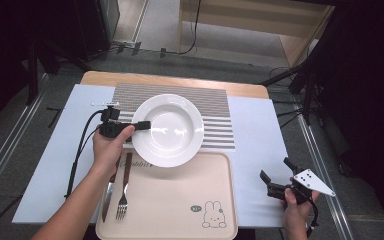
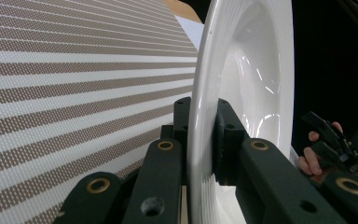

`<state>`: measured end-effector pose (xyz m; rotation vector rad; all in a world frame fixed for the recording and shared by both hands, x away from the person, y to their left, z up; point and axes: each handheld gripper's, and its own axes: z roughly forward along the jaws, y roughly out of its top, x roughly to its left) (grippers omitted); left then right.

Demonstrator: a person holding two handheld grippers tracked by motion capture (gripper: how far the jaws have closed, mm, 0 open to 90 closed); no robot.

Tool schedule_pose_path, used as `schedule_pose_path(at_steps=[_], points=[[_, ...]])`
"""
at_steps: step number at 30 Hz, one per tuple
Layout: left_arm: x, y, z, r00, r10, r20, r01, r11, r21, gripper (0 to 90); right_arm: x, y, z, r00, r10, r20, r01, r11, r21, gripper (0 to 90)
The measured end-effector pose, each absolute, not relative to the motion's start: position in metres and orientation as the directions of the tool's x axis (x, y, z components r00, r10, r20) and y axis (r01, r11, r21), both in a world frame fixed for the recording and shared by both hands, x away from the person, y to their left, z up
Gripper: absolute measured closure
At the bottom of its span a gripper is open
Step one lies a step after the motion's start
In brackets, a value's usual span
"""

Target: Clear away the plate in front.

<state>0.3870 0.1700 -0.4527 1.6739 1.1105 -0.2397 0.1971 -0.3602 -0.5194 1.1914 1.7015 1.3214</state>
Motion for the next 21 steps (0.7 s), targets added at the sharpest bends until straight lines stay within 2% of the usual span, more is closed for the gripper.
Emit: schedule_pose_path(at_steps=[21], points=[[0.343, 0.172, -0.465, 0.557, 0.515, -0.652, 0.776, -0.041, 0.630, 80.6, 0.197, -0.360, -0.519, -0.358, 0.933, 0.019, 0.255, 0.079, 0.964, 0.0]])
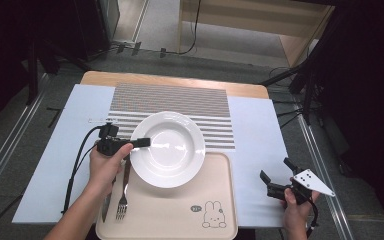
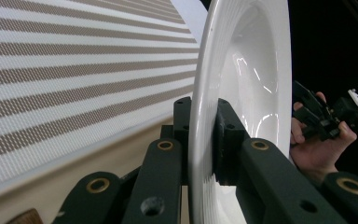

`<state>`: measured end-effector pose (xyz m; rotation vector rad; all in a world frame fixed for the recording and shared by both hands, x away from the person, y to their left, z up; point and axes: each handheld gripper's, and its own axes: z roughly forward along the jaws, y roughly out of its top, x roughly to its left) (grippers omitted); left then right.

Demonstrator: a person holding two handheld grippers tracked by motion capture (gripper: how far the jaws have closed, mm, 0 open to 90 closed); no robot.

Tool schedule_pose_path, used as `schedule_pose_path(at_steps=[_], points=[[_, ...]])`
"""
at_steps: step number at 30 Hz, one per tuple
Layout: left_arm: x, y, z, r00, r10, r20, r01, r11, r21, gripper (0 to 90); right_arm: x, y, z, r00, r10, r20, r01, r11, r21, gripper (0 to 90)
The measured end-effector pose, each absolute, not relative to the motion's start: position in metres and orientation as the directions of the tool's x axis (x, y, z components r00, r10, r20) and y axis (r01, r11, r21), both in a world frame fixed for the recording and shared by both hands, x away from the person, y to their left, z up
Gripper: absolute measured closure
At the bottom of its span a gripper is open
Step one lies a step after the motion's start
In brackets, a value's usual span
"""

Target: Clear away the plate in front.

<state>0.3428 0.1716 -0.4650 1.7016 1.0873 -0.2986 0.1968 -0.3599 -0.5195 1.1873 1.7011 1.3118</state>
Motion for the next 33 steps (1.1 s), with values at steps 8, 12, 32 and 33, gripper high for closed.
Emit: schedule_pose_path(at_steps=[8, 12, 32, 33], points=[[0.326, 0.170, -0.470, 0.562, 0.501, -0.658, 0.781, -0.060, 0.622, 80.5, 0.197, -0.360, -0.520, -0.358, 0.933, 0.016, 0.254, 0.081, 0.964, 0.0], [0.318, 0.169, -0.473, 0.557, 0.496, -0.666, 0.787, -0.061, 0.613, 80.4, 0.197, -0.360, -0.519, -0.358, 0.934, 0.016, 0.254, 0.081, 0.964, 0.0], [0.282, 0.172, -0.491, 0.541, 0.471, -0.697, 0.819, -0.105, 0.564, 80.2, 0.196, -0.360, -0.519, -0.357, 0.934, 0.014, 0.252, 0.082, 0.964, 0.0], [0.280, 0.173, -0.492, 0.536, 0.470, -0.701, 0.823, -0.105, 0.559, 80.2, 0.196, -0.360, -0.519, -0.356, 0.934, 0.016, 0.253, 0.081, 0.964, 0.0]])
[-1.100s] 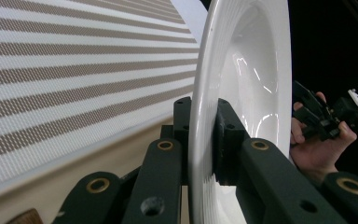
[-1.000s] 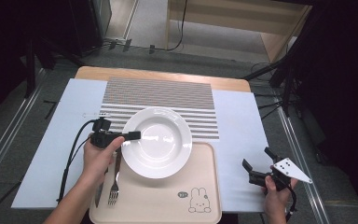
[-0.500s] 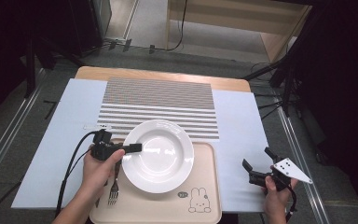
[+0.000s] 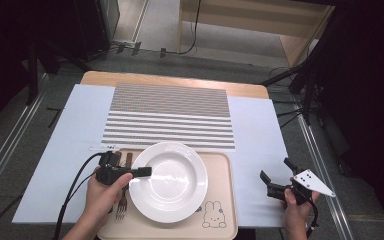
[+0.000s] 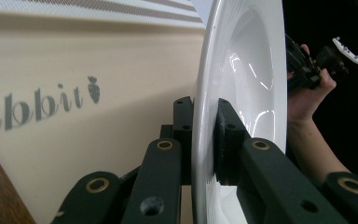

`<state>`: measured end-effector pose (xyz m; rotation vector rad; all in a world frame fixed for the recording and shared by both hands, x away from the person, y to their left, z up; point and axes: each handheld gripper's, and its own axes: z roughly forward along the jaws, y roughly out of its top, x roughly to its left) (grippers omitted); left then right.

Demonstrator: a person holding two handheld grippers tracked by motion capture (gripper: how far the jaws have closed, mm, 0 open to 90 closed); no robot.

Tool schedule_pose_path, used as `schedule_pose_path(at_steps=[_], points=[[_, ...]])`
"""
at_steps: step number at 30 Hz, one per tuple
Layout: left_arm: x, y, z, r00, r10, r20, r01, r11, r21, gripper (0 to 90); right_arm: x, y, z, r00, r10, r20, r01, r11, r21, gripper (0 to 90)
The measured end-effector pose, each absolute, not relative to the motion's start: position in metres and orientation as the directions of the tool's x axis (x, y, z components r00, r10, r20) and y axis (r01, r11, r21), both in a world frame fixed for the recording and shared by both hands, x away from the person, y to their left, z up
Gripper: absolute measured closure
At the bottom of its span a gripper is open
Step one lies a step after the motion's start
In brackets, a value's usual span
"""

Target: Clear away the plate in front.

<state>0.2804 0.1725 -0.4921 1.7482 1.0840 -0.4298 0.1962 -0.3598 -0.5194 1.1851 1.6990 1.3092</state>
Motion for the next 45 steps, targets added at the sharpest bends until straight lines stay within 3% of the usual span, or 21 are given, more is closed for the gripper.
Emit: schedule_pose_path(at_steps=[17, 22, 33, 35, 36, 38, 42, 45], points=[[0.276, 0.168, -0.503, 0.517, 0.498, -0.696, 0.847, -0.181, 0.500, 79.8, 0.196, -0.359, -0.520, -0.355, 0.935, 0.012, 0.256, 0.085, 0.963, 0.0], [0.278, 0.161, -0.498, 0.529, 0.548, -0.648, 0.837, -0.215, 0.502, 80.0, 0.197, -0.359, -0.520, -0.354, 0.935, 0.012, 0.257, 0.085, 0.963, 0.0], [0.283, 0.151, -0.498, 0.587, 0.627, -0.512, 0.796, -0.330, 0.508, 70.3, 0.197, -0.359, -0.520, -0.354, 0.935, 0.011, 0.257, 0.086, 0.962, 0.0], [0.281, 0.147, -0.495, 0.611, 0.672, -0.419, 0.765, -0.365, 0.531, 61.0, 0.197, -0.359, -0.520, -0.353, 0.935, 0.010, 0.258, 0.087, 0.962, 0.0], [0.281, 0.146, -0.494, 0.614, 0.676, -0.407, 0.759, -0.365, 0.539, 50.3, 0.197, -0.359, -0.520, -0.354, 0.935, 0.010, 0.257, 0.087, 0.962, 0.0], [0.282, 0.145, -0.492, 0.612, 0.689, -0.387, 0.752, -0.356, 0.554, 41.9, 0.197, -0.359, -0.520, -0.354, 0.935, 0.010, 0.257, 0.087, 0.962, 0.0], [0.284, 0.145, -0.487, 0.611, 0.701, -0.367, 0.737, -0.336, 0.586, 42.6, 0.197, -0.358, -0.520, -0.352, 0.936, 0.010, 0.258, 0.087, 0.962, 0.0], [0.283, 0.145, -0.488, 0.608, 0.729, -0.314, 0.724, -0.346, 0.598, 54.6, 0.197, -0.359, -0.520, -0.352, 0.936, 0.012, 0.258, 0.085, 0.962, 0.0]])
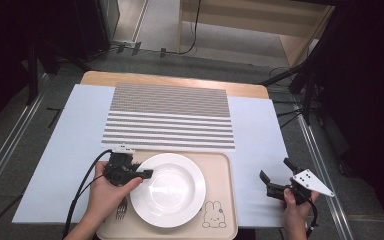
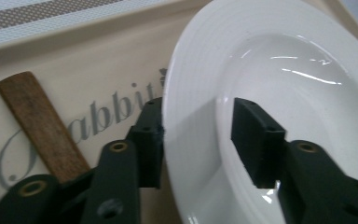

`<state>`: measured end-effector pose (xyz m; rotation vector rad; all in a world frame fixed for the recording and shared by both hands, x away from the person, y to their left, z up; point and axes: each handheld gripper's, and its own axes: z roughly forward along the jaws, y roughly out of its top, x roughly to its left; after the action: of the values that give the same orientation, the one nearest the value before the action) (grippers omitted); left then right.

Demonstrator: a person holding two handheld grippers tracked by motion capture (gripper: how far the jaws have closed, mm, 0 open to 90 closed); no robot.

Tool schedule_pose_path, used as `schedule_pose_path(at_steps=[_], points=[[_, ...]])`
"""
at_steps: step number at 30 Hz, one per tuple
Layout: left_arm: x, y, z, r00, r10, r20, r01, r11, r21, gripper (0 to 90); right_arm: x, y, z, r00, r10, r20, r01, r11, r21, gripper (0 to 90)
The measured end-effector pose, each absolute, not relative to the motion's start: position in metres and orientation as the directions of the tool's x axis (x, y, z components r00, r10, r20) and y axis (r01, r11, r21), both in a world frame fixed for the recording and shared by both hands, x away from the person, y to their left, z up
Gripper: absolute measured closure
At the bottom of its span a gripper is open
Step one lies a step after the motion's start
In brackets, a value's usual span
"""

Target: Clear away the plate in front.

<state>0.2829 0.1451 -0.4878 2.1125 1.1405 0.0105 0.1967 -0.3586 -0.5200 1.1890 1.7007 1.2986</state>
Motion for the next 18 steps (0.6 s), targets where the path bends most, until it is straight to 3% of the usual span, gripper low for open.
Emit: schedule_pose_path(at_steps=[2, 13, 18], points=[[0.2834, 0.1489, -0.4886, 0.605, 0.724, -0.332, 0.728, -0.334, 0.599, 61.2, 0.1967, -0.3586, -0.5201, -0.353, 0.936, 0.010, 0.258, 0.087, 0.962, 0.0], [0.2798, 0.1519, -0.4874, 0.611, 0.717, -0.336, 0.728, -0.341, 0.595, 61.3, 0.1970, -0.3584, -0.5204, -0.351, 0.936, 0.009, 0.258, 0.087, 0.962, 0.0], [0.2772, 0.1561, -0.4825, 0.629, 0.705, -0.327, 0.692, -0.316, 0.649, 47.1, 0.1972, -0.3582, -0.5205, -0.350, 0.937, 0.009, 0.259, 0.088, 0.962, 0.0]])
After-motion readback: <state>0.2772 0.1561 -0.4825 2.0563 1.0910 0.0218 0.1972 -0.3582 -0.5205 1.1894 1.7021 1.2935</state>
